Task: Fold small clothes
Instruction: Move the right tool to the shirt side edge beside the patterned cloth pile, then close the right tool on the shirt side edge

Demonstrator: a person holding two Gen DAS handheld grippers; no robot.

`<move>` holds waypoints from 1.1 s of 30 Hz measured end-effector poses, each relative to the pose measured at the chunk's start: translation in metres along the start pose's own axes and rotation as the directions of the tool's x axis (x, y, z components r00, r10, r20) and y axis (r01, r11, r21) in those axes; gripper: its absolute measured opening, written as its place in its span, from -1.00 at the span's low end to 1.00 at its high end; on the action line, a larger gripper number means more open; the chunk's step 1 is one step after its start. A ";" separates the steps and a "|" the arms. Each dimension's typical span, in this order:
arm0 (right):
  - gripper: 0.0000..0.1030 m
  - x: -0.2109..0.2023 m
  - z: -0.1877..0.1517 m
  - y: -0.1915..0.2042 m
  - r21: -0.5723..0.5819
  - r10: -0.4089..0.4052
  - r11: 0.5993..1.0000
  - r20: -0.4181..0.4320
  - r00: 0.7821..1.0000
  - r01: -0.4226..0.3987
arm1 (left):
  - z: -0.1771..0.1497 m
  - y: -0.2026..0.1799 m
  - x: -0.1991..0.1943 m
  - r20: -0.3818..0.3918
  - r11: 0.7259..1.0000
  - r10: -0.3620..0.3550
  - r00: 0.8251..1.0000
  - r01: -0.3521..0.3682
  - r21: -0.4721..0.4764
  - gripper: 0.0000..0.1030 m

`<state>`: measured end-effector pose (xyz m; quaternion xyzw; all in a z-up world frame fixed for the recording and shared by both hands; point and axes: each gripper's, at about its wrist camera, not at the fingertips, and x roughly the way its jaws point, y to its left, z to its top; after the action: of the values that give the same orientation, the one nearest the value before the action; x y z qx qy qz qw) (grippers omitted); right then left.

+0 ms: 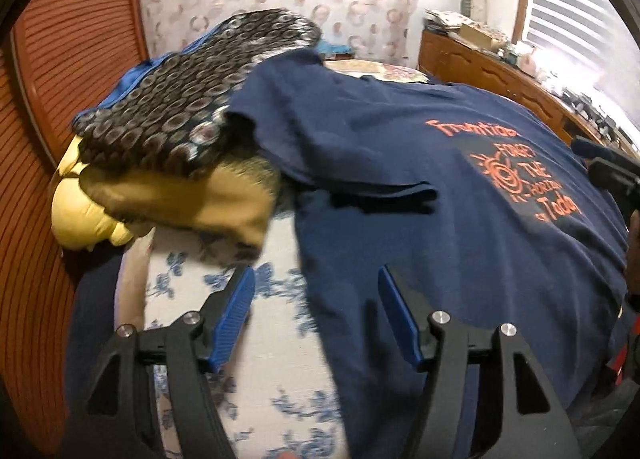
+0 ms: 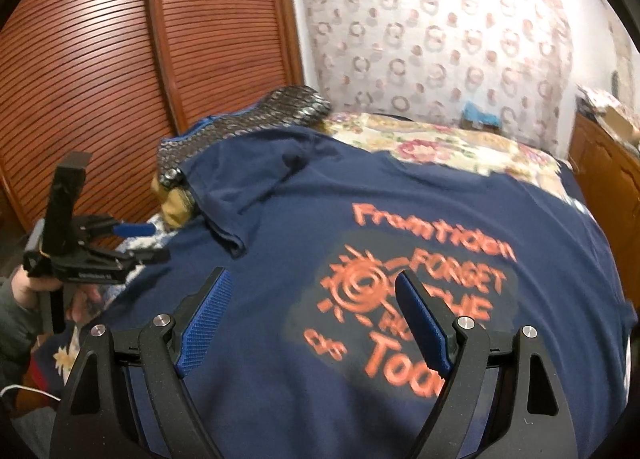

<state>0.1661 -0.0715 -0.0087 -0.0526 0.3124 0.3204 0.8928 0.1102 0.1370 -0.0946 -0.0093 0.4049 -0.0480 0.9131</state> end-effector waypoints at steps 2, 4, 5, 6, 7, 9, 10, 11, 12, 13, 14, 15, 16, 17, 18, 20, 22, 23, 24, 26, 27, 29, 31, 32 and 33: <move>0.66 0.011 0.011 0.007 -0.017 0.033 0.999 -0.003 0.999 -0.033 | -0.002 0.004 0.003 -0.004 1.000 0.017 1.000 -0.017 -0.003 0.23; 0.64 0.026 0.022 0.017 -0.032 0.073 0.997 -0.010 0.997 -0.073 | -0.003 0.005 0.007 -0.011 1.000 0.028 1.000 -0.028 -0.003 0.23; 0.60 0.032 0.027 0.021 -0.035 0.089 0.995 -0.016 0.996 -0.089 | -0.004 0.006 0.009 -0.014 1.000 0.026 1.000 -0.026 0.000 0.23; 0.58 0.040 0.032 0.026 -0.038 0.112 0.993 -0.022 0.993 -0.113 | -0.005 0.007 0.012 -0.020 1.000 0.024 1.000 -0.024 0.001 0.23; 0.56 0.048 0.037 0.030 -0.042 0.132 0.990 -0.027 0.991 -0.133 | -0.006 0.009 0.014 -0.024 1.000 0.017 1.000 -0.017 -0.001 0.24; 0.47 0.065 0.048 0.039 -0.052 0.166 0.984 -0.043 0.985 -0.168 | -0.005 0.012 0.014 -0.019 1.000 0.013 1.000 -0.014 -0.011 0.24; 0.44 0.074 0.053 0.043 -0.059 0.181 0.981 -0.055 0.982 -0.185 | -0.004 0.013 0.014 -0.019 1.000 0.013 1.000 -0.013 -0.015 0.24; 0.37 0.081 0.056 0.046 -0.063 0.190 0.979 -0.064 0.980 -0.194 | -0.004 0.014 0.014 -0.016 1.000 0.011 1.000 -0.011 -0.018 0.24; 0.30 0.093 0.062 0.050 -0.068 0.201 0.976 -0.080 0.976 -0.206 | -0.004 0.014 0.014 -0.014 1.000 0.007 1.000 -0.007 -0.022 0.24; 0.26 0.102 0.065 0.054 -0.071 0.206 0.974 -0.093 0.974 -0.213 | -0.005 0.014 0.013 -0.010 1.000 0.004 1.000 -0.004 -0.023 0.24; 0.17 0.109 0.067 0.056 -0.075 0.210 0.973 -0.103 0.972 -0.218 | -0.006 0.015 0.013 -0.007 1.000 0.002 1.000 -0.003 -0.025 0.23; 0.13 0.118 0.070 0.060 -0.079 0.215 0.971 -0.115 0.970 -0.224 | -0.007 0.015 0.012 -0.003 1.000 0.001 1.000 -0.001 -0.029 0.24; 0.11 0.126 0.073 0.064 -0.080 0.224 0.969 -0.126 0.967 -0.235 | -0.006 0.015 0.012 -0.002 1.000 0.000 1.000 0.000 -0.031 0.23; 0.09 0.133 0.075 0.066 -0.083 0.232 0.966 -0.137 0.963 -0.244 | -0.007 0.016 0.012 0.000 0.999 -0.003 1.000 0.003 -0.033 0.24; 0.06 0.140 0.077 0.071 -0.090 0.237 0.964 -0.150 0.960 -0.252 | -0.007 0.017 0.012 0.002 0.999 -0.007 1.000 0.007 -0.037 0.23; 0.02 0.151 0.078 0.080 -0.107 0.241 0.959 -0.176 0.954 -0.262 | -0.007 0.020 0.012 0.006 0.999 -0.015 1.000 0.015 -0.051 0.24; 0.00 0.163 0.078 0.088 -0.115 0.246 0.955 -0.217 0.945 -0.275 | -0.008 0.021 0.011 0.009 0.998 -0.013 1.000 0.013 -0.062 0.24; -0.01 0.168 0.077 0.092 -0.121 0.242 0.954 -0.238 0.941 -0.276 | -0.009 0.022 0.011 0.011 0.998 -0.014 1.000 0.014 -0.066 0.24; -0.04 0.175 0.076 0.097 -0.134 0.230 0.953 -0.259 0.938 -0.270 | -0.009 0.023 0.011 0.012 0.997 -0.014 1.000 0.015 -0.069 0.24; -0.33 0.184 0.074 0.103 -0.165 0.190 0.956 -0.278 0.941 -0.242 | -0.009 0.023 0.011 0.013 0.997 -0.010 1.000 0.011 -0.072 0.24; -0.59 0.187 0.072 0.105 -0.182 0.166 0.958 -0.285 0.944 -0.223 | -0.009 0.022 0.011 0.013 0.997 -0.007 1.000 0.008 -0.071 0.24; -0.83 0.186 0.071 0.103 -0.189 0.162 0.957 -0.280 0.946 -0.220 | -0.009 0.022 0.011 0.012 0.998 -0.003 1.000 0.004 -0.068 0.24; -0.90 0.176 0.075 0.094 -0.168 0.180 0.960 -0.239 0.954 -0.223 | -0.009 0.022 0.011 0.012 0.998 -0.004 1.000 0.005 -0.068 0.24; -0.92 0.171 0.077 0.088 -0.151 0.189 0.963 -0.218 0.958 -0.224 | -0.009 0.022 0.011 0.013 0.998 -0.006 1.000 0.007 -0.070 0.24; -0.92 0.163 0.080 0.080 -0.129 0.197 0.966 -0.186 0.963 -0.222 | -0.009 0.022 0.011 0.013 0.997 -0.007 1.000 0.008 -0.071 0.23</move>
<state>0.2574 0.1030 -0.0327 -0.1128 0.3670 0.4298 0.8172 0.1124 0.1579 -0.1101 -0.0434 0.4002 -0.0368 0.9146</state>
